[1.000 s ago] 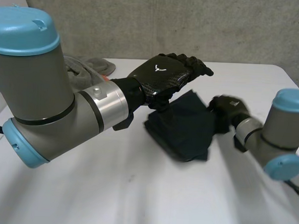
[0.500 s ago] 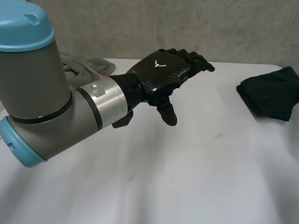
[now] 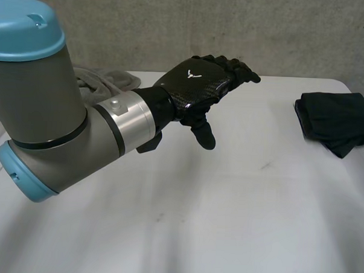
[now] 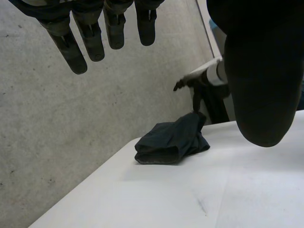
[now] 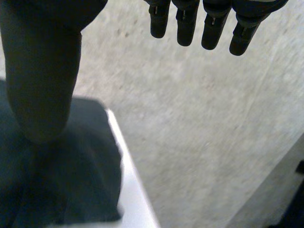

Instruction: Fold the laundry.

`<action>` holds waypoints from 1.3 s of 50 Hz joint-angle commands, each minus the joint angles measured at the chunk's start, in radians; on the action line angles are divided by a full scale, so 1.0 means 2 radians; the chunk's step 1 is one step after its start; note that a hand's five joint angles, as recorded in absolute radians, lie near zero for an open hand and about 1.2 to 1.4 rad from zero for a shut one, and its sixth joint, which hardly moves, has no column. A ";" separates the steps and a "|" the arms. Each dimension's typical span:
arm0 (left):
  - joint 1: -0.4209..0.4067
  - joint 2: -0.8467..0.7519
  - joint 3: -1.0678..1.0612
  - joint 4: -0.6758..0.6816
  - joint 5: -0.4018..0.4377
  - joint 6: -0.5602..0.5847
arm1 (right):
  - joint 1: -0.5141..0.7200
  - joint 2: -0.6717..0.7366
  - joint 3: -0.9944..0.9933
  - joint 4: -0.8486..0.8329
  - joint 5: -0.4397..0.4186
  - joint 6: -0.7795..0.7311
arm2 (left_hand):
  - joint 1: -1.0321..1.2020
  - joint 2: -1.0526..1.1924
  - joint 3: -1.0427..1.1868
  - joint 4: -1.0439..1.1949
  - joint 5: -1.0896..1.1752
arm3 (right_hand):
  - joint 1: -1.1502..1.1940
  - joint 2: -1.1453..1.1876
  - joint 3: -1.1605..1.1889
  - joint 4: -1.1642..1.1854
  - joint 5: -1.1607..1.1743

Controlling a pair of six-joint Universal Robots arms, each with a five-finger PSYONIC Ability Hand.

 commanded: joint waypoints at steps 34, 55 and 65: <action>0.279 -0.279 0.193 0.107 -0.079 0.226 | 0.209 -0.328 0.548 -0.111 -0.244 -0.319 | 0.022 0.025 0.016 0.021 0.009 | -0.025 -0.016 -0.016 -0.017 -0.025; 0.191 -0.069 0.070 0.233 -0.128 0.118 | 0.186 -0.358 0.574 -0.116 -0.242 -0.313 | 0.599 0.602 0.593 0.598 0.586 | -0.025 -0.016 -0.016 -0.017 -0.025; 0.080 0.033 -0.018 0.224 -0.132 0.040 | 0.181 -0.413 0.573 -0.116 -0.240 -0.268 | 0.599 0.602 0.593 0.598 0.586 | -0.025 -0.016 -0.016 -0.017 -0.025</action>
